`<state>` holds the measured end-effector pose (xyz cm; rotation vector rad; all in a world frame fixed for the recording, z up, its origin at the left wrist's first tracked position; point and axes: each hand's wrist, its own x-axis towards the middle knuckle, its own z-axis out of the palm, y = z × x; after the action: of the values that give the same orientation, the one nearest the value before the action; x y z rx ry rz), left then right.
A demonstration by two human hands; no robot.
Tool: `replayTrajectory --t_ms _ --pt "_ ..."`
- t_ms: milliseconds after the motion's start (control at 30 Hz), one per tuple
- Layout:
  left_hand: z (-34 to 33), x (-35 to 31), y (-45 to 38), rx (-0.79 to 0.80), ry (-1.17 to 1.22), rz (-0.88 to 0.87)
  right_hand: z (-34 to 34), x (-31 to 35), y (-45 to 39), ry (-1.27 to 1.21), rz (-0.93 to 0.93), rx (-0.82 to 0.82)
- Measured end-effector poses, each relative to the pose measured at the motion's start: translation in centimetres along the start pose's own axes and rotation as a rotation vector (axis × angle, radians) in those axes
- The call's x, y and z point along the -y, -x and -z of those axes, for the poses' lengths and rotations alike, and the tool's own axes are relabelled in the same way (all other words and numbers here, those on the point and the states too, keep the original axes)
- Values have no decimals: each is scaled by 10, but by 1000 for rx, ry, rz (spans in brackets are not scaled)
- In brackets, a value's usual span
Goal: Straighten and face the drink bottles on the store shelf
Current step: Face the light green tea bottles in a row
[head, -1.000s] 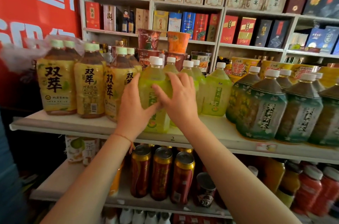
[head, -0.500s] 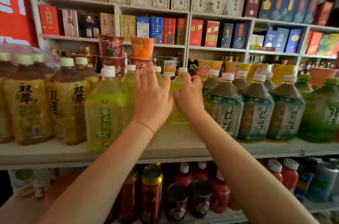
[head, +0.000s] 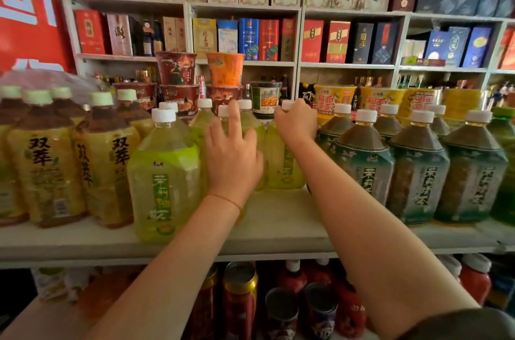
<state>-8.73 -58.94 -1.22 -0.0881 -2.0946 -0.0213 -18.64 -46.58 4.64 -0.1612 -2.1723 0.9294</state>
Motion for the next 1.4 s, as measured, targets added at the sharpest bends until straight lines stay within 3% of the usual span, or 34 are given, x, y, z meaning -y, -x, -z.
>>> replayTrajectory --t_ms 433,700,1067,1233,1300,1400 --pt "0 0 0 -14 -13 10 27 4 18 -101 21 53" --pt "1 1 -1 -3 9 25 59 10 27 -84 75 291" --pt "28 0 -15 209 341 238 93 12 73 -113 164 168" --pt "30 3 -21 349 385 284 92 3 82 -137 112 219" --pt "34 2 -18 337 377 274 93 1 87 -142 127 202" --pt "42 2 -2 196 413 214 94 0 87 -146 142 177"
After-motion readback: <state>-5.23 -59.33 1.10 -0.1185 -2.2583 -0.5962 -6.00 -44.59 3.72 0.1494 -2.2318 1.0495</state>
